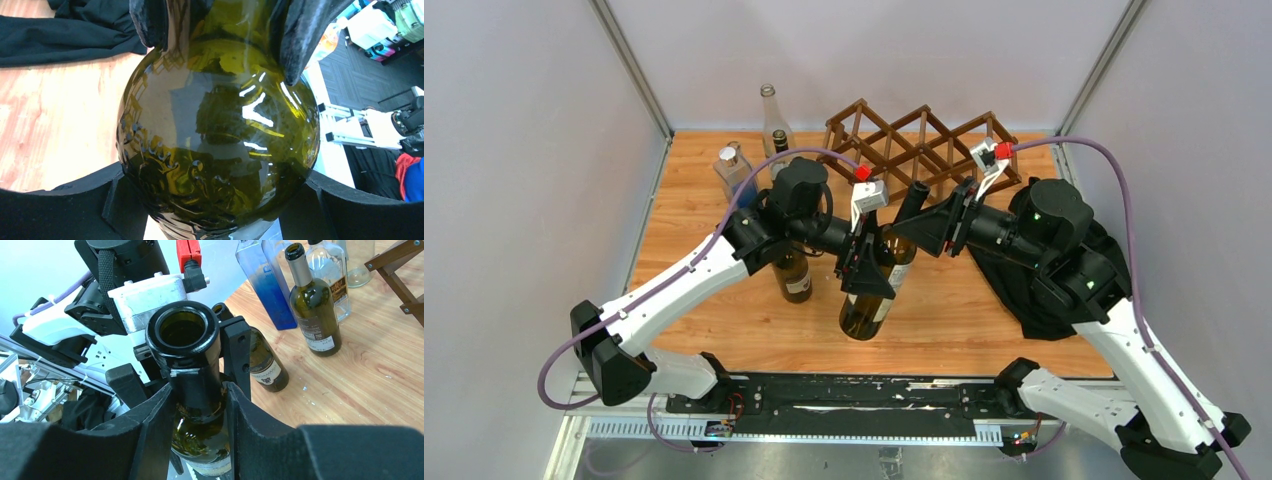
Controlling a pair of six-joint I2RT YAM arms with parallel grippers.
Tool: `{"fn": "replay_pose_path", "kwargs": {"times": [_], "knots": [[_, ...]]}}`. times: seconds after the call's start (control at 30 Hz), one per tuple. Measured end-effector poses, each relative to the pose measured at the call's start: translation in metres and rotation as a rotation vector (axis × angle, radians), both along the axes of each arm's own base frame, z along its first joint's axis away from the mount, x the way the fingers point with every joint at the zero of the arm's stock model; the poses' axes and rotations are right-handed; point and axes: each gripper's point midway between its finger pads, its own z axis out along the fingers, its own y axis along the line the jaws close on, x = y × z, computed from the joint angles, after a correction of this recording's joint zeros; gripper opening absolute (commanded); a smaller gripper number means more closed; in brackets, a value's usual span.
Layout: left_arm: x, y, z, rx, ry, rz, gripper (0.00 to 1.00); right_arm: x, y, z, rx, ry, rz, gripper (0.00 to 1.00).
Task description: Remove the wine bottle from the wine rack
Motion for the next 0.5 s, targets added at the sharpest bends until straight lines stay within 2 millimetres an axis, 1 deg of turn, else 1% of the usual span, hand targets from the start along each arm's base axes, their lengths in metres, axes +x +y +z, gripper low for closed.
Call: {"fn": "replay_pose_path", "kwargs": {"times": [0.03, 0.1, 0.17, 0.2, 0.27, 0.37, 0.5], "knots": [[-0.001, 0.001, -0.001, 0.005, 0.004, -0.002, 0.55, 0.000, 0.000, -0.001, -0.001, 0.002, 0.002, 0.00], [-0.001, 0.003, -0.004, 0.018, 0.011, -0.003, 0.71, 0.000, 0.001, -0.003, -0.008, 0.010, 0.006, 0.00], [0.000, 0.004, -0.005, 0.027, 0.016, 0.000, 0.90, 0.000, 0.001, -0.004, -0.012, 0.012, 0.006, 0.00], [0.001, 0.005, -0.006, 0.030, 0.016, 0.004, 0.98, 0.000, 0.001, -0.005, -0.013, 0.014, 0.007, 0.00], [0.004, 0.006, -0.006, 0.028, 0.006, 0.009, 1.00, 0.001, 0.001, -0.008, -0.022, 0.020, 0.001, 0.00], [0.011, 0.006, 0.001, 0.009, -0.023, 0.027, 1.00, 0.002, -0.001, -0.026, -0.062, 0.057, -0.009, 0.00], [0.023, 0.009, 0.001, 0.011, -0.043, 0.069, 1.00, 0.004, -0.004, -0.040, -0.105, 0.093, -0.029, 0.00]]}}
